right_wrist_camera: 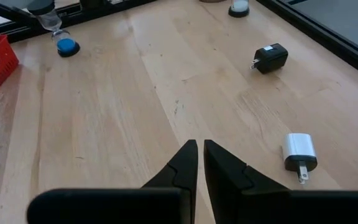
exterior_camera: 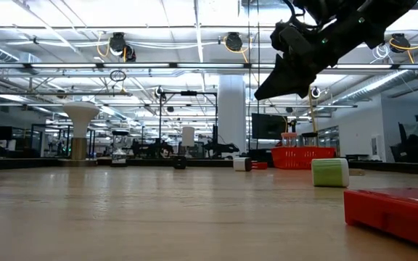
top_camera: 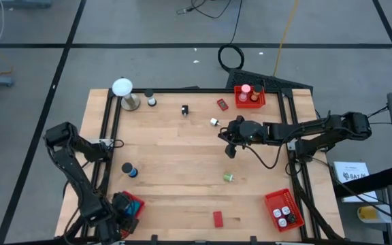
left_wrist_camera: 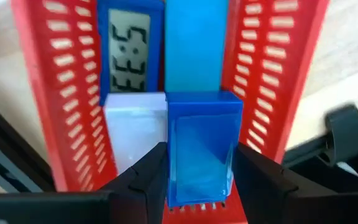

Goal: Pick & Place Office items
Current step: Put the blue digital clock into the bottom left red basket, then put the green charger adapter into the bottom right red basket

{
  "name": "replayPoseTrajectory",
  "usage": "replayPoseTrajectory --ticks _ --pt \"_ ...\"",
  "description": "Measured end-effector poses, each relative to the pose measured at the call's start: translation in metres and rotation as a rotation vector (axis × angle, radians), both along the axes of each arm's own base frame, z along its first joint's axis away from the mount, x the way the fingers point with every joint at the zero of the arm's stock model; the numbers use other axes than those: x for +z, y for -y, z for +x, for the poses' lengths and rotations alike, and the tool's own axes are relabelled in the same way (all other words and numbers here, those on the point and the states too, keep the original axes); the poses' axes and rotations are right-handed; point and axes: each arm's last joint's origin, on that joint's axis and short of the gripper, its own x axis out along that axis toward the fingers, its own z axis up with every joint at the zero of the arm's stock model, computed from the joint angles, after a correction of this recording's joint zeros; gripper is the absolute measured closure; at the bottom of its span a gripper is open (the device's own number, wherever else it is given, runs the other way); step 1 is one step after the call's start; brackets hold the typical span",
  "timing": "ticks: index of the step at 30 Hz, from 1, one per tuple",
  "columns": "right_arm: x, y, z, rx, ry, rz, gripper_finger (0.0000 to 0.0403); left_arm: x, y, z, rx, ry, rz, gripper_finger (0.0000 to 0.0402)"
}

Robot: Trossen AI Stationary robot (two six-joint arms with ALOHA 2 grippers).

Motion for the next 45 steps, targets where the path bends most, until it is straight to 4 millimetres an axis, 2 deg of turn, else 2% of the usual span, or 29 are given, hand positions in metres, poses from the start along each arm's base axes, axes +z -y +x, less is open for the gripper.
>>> replayPoseTrajectory --ticks 11,20,24,28,31,35,39,42,45 --pt "0.000 0.000 0.000 -0.002 0.002 -0.005 0.0386 -0.008 -0.001 0.001 0.001 0.015 -0.026 0.0240" --pt "0.000 0.000 0.000 -0.002 0.003 -0.005 0.0386 -0.006 0.002 0.003 -0.001 0.031 -0.057 0.0174" --pt "0.000 0.000 0.000 -0.002 0.003 -0.005 0.0386 0.008 0.003 0.007 -0.040 0.092 -0.070 0.0169" --pt "0.000 0.000 0.000 -0.002 0.003 -0.005 0.0386 0.036 -0.003 0.012 -0.076 0.209 -0.061 0.0191" --pt "0.001 0.000 0.000 -0.002 0.005 -0.005 0.0386 0.064 -0.017 0.018 -0.065 0.348 -0.032 0.0219" --pt "0.001 0.001 0.001 -0.022 0.013 -0.017 0.0386 0.092 -0.048 0.030 -0.025 0.523 0.069 0.0260" --pt "0.003 0.003 0.001 -0.032 0.039 -0.017 0.0386 0.106 -0.089 0.048 -0.033 0.589 0.234 0.0304" --pt "0.006 0.005 0.003 -0.039 0.068 -0.016 0.0386 0.114 -0.118 0.062 -0.112 0.650 0.438 0.0341" --pt "0.007 0.007 0.003 -0.073 0.066 -0.017 0.0389 0.117 -0.144 0.068 -0.209 0.681 0.607 0.0384"
